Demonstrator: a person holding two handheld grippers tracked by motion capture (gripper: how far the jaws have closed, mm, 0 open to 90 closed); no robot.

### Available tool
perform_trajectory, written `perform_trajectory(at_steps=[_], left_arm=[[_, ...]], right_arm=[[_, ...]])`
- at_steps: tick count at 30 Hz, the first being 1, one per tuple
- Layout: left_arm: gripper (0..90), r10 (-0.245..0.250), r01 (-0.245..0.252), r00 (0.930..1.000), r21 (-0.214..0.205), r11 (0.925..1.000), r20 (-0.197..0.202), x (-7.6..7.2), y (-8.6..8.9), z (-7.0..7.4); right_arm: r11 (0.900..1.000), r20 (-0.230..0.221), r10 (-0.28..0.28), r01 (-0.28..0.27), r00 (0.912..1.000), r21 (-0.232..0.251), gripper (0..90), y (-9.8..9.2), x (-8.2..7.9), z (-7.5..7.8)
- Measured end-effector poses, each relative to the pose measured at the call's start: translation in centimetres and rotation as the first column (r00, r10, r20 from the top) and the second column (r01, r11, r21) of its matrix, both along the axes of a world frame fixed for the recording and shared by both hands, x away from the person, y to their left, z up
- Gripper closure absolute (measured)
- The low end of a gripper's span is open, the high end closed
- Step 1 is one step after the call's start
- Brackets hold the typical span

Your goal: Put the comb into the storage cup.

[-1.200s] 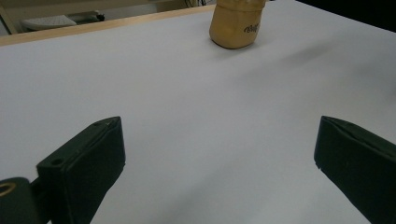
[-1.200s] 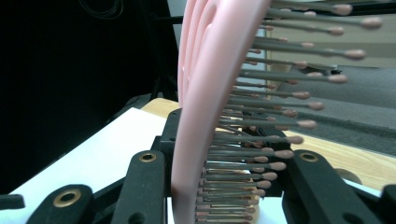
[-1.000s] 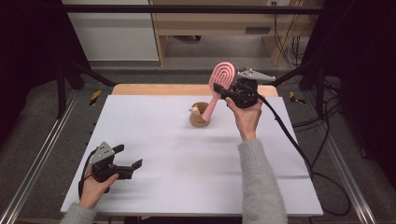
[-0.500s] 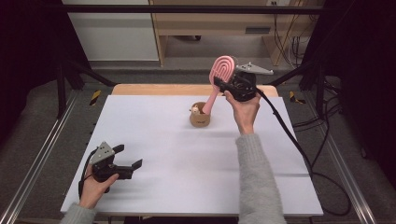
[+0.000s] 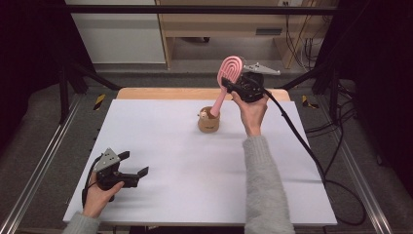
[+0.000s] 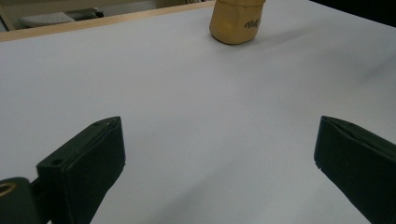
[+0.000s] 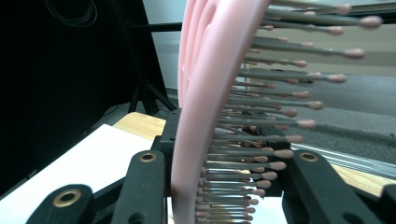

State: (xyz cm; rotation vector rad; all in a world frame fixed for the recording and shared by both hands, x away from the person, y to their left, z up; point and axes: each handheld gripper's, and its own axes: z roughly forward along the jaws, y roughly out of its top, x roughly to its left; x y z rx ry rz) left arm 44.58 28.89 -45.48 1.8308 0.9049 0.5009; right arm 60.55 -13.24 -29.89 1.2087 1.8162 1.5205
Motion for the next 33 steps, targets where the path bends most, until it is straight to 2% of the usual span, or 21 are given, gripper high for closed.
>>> perform_trajectory(at_steps=[33], left_arm=[[2.0,0.002,-0.002,1.0000,0.005,1.0000,-0.007,0.1,0.1,-0.2]], right_arm=[[0.9987,-0.025,-0.041,0.040,0.9989,-0.033,62.6,1.1,2.8,-2.1]])
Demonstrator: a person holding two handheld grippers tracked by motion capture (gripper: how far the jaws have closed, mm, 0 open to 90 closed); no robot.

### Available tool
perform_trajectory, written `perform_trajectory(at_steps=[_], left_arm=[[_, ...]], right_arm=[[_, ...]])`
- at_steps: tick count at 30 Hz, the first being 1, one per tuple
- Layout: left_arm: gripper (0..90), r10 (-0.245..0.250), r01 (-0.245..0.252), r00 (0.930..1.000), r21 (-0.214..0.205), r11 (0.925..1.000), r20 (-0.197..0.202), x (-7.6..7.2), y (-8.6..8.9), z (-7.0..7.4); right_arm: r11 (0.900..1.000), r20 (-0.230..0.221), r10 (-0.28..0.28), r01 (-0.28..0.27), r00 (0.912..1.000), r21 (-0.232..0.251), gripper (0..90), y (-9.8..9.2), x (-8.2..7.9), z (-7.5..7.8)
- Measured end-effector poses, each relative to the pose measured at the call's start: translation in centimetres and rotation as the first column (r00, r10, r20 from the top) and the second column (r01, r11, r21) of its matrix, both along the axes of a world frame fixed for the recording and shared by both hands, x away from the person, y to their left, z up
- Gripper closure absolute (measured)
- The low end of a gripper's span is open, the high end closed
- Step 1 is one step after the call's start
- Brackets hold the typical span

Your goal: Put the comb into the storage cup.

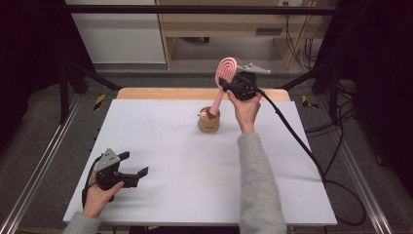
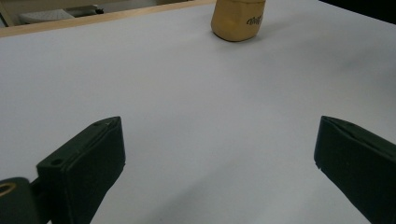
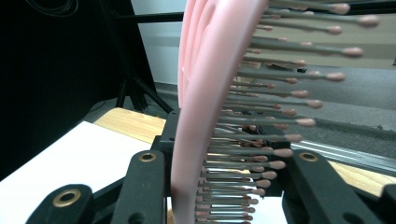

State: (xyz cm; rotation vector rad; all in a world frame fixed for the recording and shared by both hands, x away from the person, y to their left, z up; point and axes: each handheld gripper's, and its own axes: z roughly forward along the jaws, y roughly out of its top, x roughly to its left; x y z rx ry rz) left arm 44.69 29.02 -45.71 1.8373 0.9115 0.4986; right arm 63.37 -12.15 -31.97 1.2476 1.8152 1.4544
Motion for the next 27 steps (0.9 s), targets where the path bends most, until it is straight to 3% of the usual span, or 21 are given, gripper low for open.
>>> perform_trajectory(at_steps=[19,27], left_arm=[[2.0,0.001,-0.001,1.0000,0.000,1.0000,-0.002,0.0,0.0,-0.1],[2.0,-0.001,0.001,1.0000,0.002,1.0000,-0.001,0.0,0.0,0.0]], right_arm=[[0.9999,-0.033,-0.008,0.008,0.9994,-0.012,62.6,0.7,0.9,-1.9],[1.0000,-0.044,-0.006,0.006,0.9990,0.006,62.6,1.1,1.0,-2.8]])
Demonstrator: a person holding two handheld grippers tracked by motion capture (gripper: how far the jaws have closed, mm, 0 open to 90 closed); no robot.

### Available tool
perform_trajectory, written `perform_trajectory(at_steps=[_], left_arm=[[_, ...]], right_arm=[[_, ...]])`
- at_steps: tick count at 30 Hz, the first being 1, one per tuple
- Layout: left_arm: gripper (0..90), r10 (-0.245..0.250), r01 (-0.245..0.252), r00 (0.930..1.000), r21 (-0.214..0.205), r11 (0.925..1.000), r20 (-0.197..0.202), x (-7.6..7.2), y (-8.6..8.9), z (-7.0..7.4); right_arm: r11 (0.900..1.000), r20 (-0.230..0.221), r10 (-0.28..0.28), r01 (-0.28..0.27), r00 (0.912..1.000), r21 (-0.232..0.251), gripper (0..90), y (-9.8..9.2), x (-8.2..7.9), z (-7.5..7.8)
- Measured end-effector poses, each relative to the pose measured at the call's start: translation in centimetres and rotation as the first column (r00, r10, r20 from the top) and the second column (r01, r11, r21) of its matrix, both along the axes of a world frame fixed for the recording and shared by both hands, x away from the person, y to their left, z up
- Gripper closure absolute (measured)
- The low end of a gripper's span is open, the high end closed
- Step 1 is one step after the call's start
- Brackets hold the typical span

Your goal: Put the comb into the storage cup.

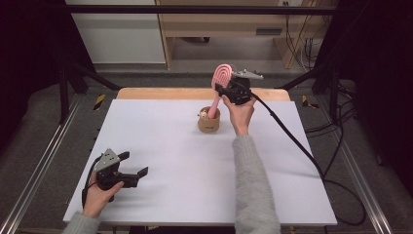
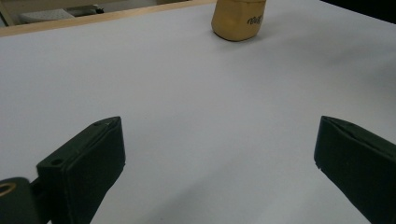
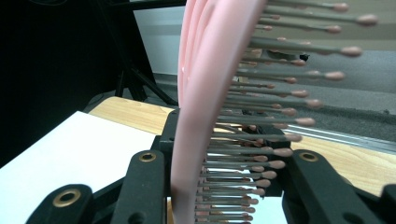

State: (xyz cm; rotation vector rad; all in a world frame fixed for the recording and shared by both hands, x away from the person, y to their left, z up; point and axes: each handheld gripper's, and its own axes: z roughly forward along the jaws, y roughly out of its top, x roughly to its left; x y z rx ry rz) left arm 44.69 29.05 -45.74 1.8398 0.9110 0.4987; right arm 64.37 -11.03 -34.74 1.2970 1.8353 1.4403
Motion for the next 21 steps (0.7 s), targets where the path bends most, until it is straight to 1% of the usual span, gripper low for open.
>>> perform_trajectory(at_steps=[5,14,21], left_arm=[[2.0,0.001,-0.001,1.0000,-0.001,1.0000,-0.001,0.0,0.0,0.0],[2.0,0.000,0.000,1.0000,0.000,1.0000,0.000,0.0,0.0,0.0],[2.0,-0.002,0.002,1.0000,0.001,1.0000,-0.003,0.0,-0.1,-0.1]], right_arm=[[1.0000,-0.008,0.003,-0.003,1.0000,0.000,62.6,0.2,0.0,-0.6],[0.9999,-0.027,0.005,-0.004,0.9996,0.015,62.6,0.6,0.2,-1.6],[0.9998,-0.036,0.008,-0.008,0.9993,0.017,62.6,0.8,0.2,-2.0]])
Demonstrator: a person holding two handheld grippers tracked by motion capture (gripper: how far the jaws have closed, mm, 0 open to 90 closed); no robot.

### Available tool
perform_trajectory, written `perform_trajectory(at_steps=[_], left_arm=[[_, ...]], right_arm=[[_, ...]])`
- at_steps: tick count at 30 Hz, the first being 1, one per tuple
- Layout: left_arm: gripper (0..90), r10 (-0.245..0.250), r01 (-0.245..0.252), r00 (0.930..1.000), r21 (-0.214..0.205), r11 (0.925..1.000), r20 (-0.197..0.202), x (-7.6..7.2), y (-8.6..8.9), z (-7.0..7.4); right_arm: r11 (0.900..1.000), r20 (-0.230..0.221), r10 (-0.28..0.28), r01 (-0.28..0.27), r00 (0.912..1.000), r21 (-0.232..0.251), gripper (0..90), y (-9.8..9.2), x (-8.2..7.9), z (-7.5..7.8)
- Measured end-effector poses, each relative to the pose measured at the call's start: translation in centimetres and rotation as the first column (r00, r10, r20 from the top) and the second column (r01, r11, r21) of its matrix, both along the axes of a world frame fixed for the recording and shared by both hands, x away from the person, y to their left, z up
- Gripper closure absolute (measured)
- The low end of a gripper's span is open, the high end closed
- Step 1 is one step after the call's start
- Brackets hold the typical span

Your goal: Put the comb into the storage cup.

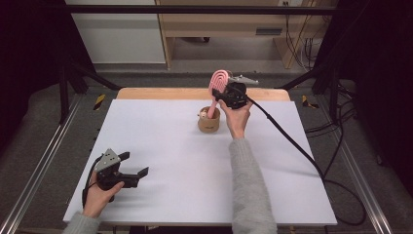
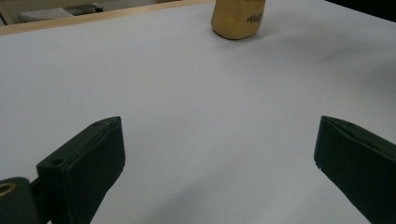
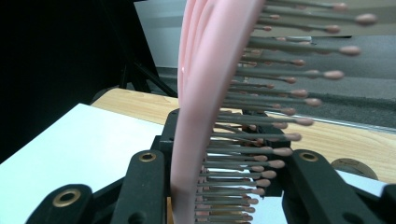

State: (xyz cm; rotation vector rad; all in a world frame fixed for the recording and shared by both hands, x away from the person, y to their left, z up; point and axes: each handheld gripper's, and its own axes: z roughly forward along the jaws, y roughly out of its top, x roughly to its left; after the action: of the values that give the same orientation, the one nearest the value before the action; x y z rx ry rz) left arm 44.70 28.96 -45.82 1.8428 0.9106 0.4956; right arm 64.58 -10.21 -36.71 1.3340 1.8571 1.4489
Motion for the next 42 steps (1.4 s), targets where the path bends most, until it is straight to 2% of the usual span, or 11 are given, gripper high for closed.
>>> perform_trajectory(at_steps=[22,36,42], left_arm=[[2.0,0.000,0.000,1.0000,-0.001,1.0000,0.001,0.0,0.0,0.0],[2.0,-0.002,0.002,1.0000,0.004,1.0000,-0.001,0.0,-0.1,0.0],[2.0,-0.002,0.002,1.0000,0.004,1.0000,0.000,0.0,-0.1,0.0]], right_arm=[[1.0000,-0.025,0.000,0.001,0.9997,0.003,62.5,0.8,0.0,-1.2],[0.9974,-0.046,-0.016,0.019,0.9988,0.069,62.5,-0.4,-0.1,-2.2],[0.9968,-0.043,-0.023,0.026,0.9988,0.076,62.3,-0.6,-0.1,-2.3]])
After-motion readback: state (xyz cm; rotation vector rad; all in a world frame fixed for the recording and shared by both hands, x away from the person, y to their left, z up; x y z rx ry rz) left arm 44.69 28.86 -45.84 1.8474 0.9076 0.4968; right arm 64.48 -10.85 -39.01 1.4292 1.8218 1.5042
